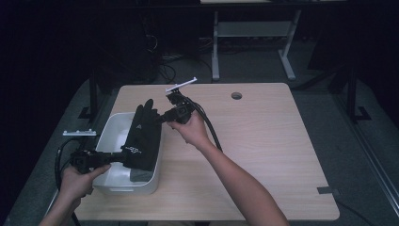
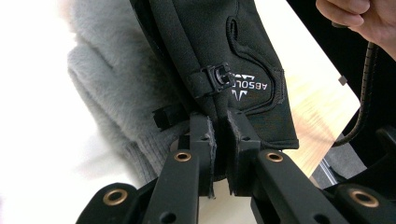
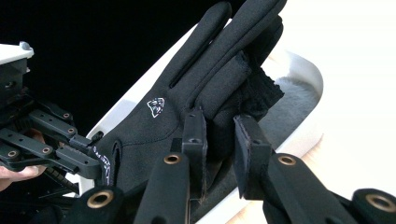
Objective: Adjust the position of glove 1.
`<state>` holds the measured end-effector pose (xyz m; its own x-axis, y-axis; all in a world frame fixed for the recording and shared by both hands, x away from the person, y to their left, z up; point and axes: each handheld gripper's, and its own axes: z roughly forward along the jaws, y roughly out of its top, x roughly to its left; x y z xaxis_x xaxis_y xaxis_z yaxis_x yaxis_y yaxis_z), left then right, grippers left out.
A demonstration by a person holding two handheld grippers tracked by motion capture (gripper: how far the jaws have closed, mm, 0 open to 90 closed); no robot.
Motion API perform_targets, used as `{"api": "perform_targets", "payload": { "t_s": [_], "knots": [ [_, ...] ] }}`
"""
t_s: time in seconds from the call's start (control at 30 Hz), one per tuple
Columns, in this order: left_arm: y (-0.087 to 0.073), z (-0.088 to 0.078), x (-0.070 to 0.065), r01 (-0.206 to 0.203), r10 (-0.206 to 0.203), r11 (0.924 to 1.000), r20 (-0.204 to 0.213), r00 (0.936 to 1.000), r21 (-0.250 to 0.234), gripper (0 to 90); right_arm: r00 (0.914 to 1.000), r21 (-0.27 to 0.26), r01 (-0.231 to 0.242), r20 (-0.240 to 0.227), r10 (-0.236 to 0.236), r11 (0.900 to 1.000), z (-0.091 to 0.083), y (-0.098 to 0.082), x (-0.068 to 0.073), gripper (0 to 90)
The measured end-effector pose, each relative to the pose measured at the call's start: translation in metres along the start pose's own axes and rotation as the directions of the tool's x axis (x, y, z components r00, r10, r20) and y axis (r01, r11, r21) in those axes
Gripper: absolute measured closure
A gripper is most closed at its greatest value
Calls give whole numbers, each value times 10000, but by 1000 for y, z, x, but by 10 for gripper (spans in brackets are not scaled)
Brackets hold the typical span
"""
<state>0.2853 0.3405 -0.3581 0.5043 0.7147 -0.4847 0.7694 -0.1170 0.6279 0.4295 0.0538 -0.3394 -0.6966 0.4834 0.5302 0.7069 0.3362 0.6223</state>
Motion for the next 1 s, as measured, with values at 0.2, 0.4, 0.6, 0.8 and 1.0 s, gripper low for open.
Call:
{"api": "perform_targets", "payload": {
  "t_s": [0.2,0.4,0.6,0.8,1.0],
  "knots": [
    [-5,-2,5,135,-135,9999,-81,9999,58,828,9999,171,-56,-99,57,9998,9,-1,1,759],
    [-12,-2,10,282,-279,9994,-112,9995,196,828,10000,369,-27,-70,30,9993,18,-3,1,757],
    [-16,3,13,317,-313,9989,-122,9994,354,822,10000,551,23,12,-23,9985,25,-6,-1,751],
    [-17,9,12,277,-265,9979,-210,9994,592,799,9999,730,-44,170,31,9973,27,-9,-6,728],
    [-17,9,14,331,-318,9971,-211,9993,690,745,9996,706,-90,285,70,9975,26,-9,-10,711]
  ]
}}
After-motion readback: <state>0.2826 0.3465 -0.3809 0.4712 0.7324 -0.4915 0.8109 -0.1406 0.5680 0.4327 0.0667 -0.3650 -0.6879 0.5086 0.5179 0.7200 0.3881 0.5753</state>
